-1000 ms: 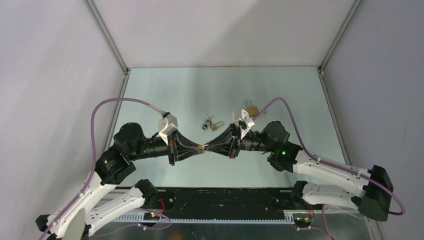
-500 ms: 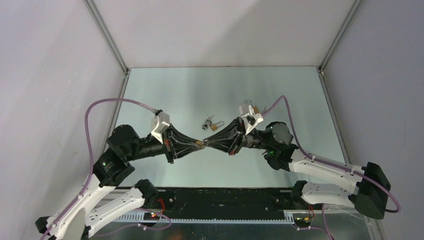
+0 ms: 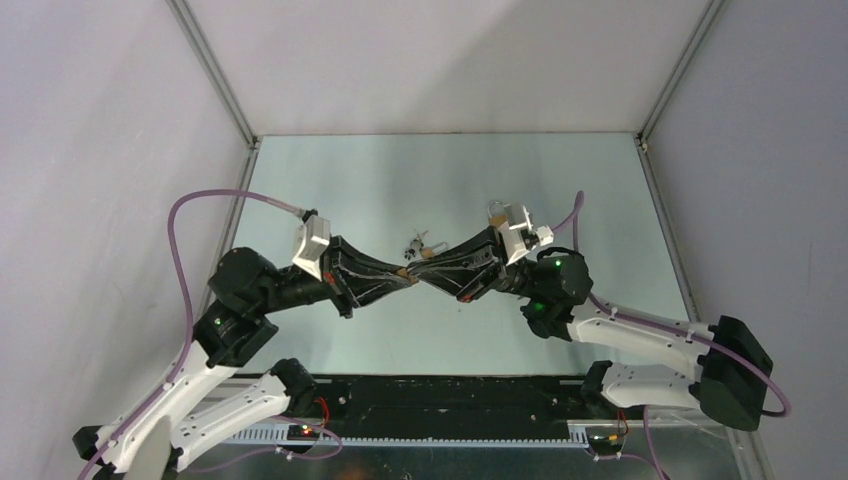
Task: Lock with the key
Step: Lock the lock.
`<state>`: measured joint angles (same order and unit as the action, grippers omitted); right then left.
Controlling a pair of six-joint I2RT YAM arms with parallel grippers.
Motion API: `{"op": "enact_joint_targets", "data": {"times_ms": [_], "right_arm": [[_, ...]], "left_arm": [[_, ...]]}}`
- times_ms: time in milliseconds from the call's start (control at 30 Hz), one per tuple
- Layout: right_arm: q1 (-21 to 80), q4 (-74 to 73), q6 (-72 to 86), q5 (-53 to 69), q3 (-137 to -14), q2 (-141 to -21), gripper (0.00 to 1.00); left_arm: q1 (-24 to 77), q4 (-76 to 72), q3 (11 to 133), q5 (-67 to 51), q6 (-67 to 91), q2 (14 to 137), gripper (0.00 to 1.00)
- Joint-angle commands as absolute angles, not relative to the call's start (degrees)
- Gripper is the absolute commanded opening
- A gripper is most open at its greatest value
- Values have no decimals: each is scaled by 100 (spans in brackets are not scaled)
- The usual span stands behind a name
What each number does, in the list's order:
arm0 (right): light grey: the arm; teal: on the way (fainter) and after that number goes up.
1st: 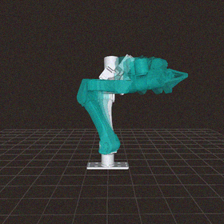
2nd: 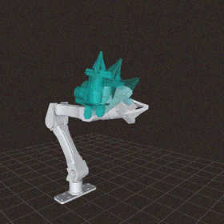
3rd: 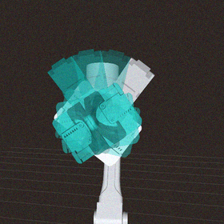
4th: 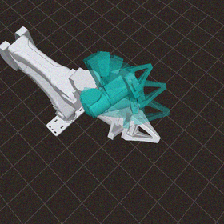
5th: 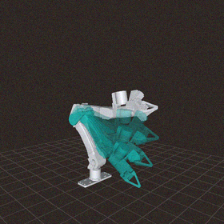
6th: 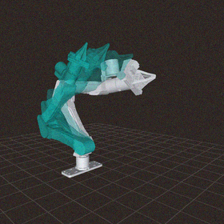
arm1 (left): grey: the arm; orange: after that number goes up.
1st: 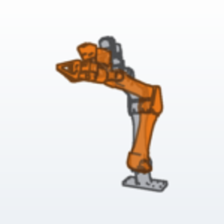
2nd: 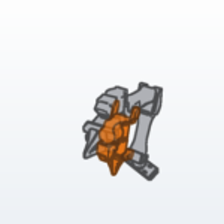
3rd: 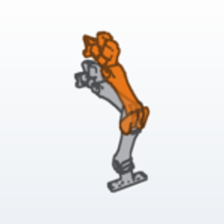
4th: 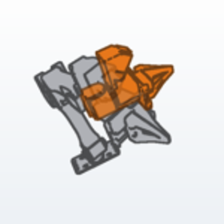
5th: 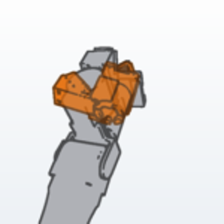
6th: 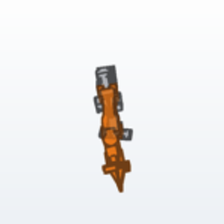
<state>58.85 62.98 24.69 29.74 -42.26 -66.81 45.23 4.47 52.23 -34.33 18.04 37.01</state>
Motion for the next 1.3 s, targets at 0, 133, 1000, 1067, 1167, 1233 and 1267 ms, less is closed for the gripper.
{"op": "enact_joint_targets", "data": {"times_ms": [0, 133, 1000, 1067, 1167, 1233, 1267], "right_arm": [[6443, 5460, 2850, 4011, -3661, -7549, 0], [6475, 6061, 3007, 4039, -3454, -7830, 0], [6836, 7784, 3871, 4124, -3485, -8954, 0], [6819, 7866, 3926, 4107, -3489, -8954, 0], [6834, 7976, 3994, 4027, -3496, -8988, 0], [6907, 8087, 4071, 3994, -3558, -9113, 0], [6912, 8139, 4118, 3976, -3586, -9153, 0]], "left_arm": [[4573, -718, 5132, -2349, 1894, 4257, 0], [4549, -917, 5122, -2291, 1998, 4283, 0], [4522, -2056, 4877, -1186, 2563, 4773, 0], [4528, -2087, 4837, -1092, 2582, 4787, 0], [4526, -2220, 4757, -889, 2693, 4766, 0], [4522, -2519, 4641, -782, 2805, 4778, 0], [4525, -2594, 4636, -793, 2800, 4793, 0]]}}
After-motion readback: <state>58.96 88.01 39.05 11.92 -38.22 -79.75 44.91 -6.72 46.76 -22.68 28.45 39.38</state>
